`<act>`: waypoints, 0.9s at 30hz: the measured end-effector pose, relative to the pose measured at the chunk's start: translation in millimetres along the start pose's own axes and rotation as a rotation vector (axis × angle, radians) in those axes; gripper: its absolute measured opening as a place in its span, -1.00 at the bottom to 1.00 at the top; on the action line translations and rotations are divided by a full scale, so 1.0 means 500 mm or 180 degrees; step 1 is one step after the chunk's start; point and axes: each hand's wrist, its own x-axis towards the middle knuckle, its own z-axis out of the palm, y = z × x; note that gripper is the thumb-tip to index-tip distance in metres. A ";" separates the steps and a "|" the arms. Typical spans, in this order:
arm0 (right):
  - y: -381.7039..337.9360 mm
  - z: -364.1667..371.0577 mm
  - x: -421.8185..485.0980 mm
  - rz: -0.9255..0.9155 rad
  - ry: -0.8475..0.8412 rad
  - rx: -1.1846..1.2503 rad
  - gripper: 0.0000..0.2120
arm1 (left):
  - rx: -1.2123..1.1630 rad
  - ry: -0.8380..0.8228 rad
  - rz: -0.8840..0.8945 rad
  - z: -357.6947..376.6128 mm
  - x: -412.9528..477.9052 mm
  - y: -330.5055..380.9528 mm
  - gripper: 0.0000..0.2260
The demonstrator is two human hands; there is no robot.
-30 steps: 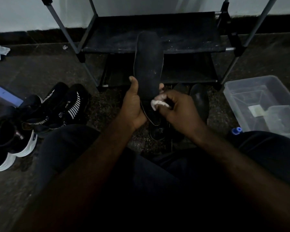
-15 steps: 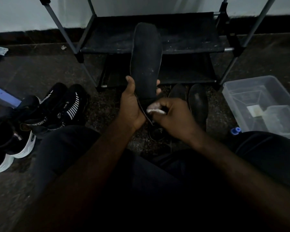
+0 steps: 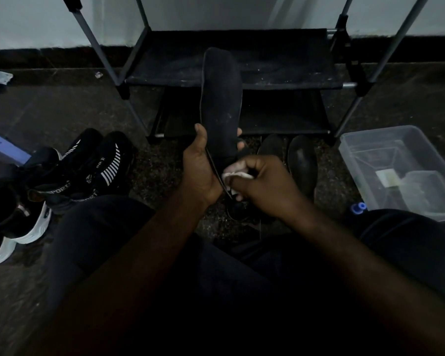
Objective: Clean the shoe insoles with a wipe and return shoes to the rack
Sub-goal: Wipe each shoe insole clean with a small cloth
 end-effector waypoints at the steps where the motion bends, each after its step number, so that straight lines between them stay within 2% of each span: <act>1: -0.006 -0.004 0.003 0.0049 -0.0046 0.0262 -0.96 | 0.0038 -0.0025 -0.0066 0.000 -0.001 -0.001 -0.31; 5: -0.028 -0.053 0.018 0.0104 0.0524 0.1094 -0.89 | 0.0073 -0.0032 -0.0100 0.015 -0.006 -0.003 -0.37; 8: -0.020 -0.085 0.028 0.0011 0.0877 0.1284 -0.84 | -0.0058 -0.0149 -0.0010 0.017 -0.012 -0.004 -0.46; 13: -0.007 -0.068 0.023 -0.0394 0.0830 0.0500 -0.81 | -0.0274 -0.0480 0.0169 0.019 -0.014 -0.007 -0.47; 18: 0.013 -0.052 0.020 -0.1012 0.0622 -0.0574 -0.83 | 0.0076 0.0055 -0.0072 0.021 -0.015 0.000 -0.28; 20: 0.021 -0.041 0.017 -0.1076 0.0476 -0.0708 -0.85 | 0.0206 0.0174 -0.0118 0.022 -0.013 -0.002 -0.20; 24: 0.023 -0.011 0.003 -0.1328 0.0096 -0.0994 -0.83 | 0.0212 0.0306 -0.0035 0.020 -0.006 -0.012 -0.25; 27: 0.021 -0.013 0.009 -0.1668 0.0217 -0.1521 -0.82 | 0.0230 0.0236 -0.0021 0.020 -0.007 -0.015 -0.25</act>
